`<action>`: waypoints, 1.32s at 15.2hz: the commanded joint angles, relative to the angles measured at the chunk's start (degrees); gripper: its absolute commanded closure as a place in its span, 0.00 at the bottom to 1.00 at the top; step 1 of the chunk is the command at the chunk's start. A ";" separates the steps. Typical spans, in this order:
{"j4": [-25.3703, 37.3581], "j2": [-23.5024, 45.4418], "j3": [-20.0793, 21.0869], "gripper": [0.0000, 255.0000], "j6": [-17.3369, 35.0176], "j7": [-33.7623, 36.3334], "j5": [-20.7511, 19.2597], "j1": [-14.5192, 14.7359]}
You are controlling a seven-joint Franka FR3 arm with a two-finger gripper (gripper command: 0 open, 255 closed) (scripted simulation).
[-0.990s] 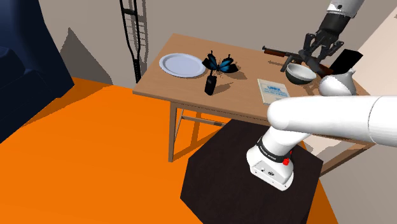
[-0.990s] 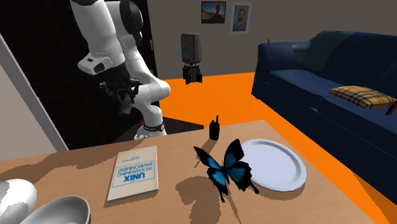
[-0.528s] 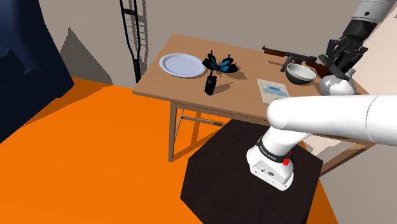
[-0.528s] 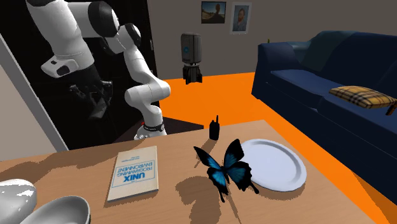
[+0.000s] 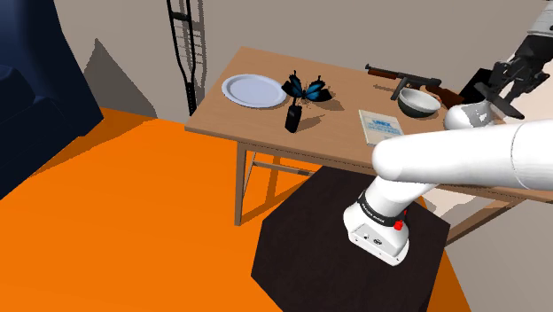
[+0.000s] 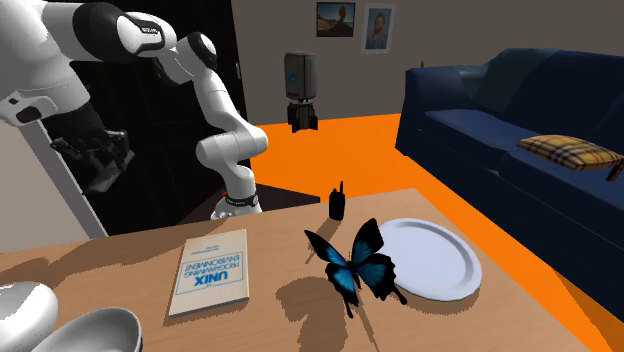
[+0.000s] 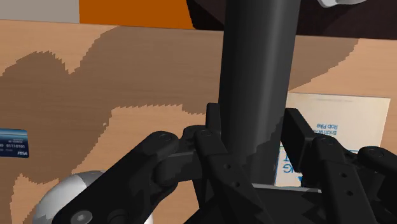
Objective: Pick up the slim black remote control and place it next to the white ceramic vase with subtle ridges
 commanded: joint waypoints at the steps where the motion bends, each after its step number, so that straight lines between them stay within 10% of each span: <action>1: 2.52 1.71 -3.38 1.00 0.64 -3.05 -1.50 0.85; 7: 10.88 7.01 -13.79 1.00 2.20 -11.32 -4.05 5.07; 20: 1.21 4.84 -17.17 1.00 10.57 -8.92 -6.80 4.33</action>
